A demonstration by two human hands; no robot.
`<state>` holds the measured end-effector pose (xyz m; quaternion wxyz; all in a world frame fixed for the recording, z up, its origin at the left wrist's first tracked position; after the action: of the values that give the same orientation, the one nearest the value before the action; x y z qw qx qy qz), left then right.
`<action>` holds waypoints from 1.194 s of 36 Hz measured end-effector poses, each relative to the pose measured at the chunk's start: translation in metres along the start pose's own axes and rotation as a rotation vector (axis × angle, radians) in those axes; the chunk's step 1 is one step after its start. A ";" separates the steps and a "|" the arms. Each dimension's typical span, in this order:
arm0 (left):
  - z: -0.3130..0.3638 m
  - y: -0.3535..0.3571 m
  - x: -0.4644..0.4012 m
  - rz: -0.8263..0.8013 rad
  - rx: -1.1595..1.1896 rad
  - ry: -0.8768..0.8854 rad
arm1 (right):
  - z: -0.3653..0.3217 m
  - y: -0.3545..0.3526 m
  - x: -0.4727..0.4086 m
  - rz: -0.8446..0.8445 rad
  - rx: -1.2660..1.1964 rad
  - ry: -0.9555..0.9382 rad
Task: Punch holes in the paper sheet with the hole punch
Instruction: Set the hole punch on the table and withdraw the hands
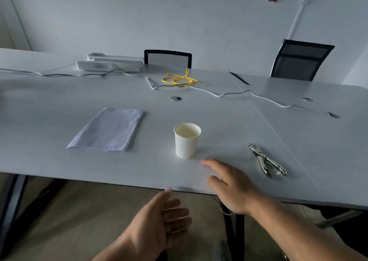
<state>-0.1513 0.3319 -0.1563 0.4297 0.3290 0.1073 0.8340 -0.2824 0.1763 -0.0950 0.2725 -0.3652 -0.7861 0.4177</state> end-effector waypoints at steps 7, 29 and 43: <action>0.013 0.008 0.001 -0.113 0.273 -0.052 | -0.018 -0.006 0.013 -0.284 -0.670 -0.047; 0.031 0.007 0.000 -0.097 0.240 -0.009 | -0.039 0.028 0.035 -0.221 -0.234 -0.158; 0.030 0.007 0.011 -0.062 0.256 -0.052 | -0.021 -0.005 -0.015 0.023 -0.899 0.082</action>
<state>-0.1412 0.3334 -0.1256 0.4126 0.3991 0.2118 0.7910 -0.2606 0.1720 -0.0821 0.1131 -0.4720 -0.8740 0.0230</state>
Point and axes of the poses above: each hand's wrist, its own x-axis away from the middle knuckle, its own y-axis out of the palm, z = x × y, the point moved 2 cm from there along -x, towards the middle knuckle, and after that the axes turned 14 degrees about y, right-handed, at the moved point
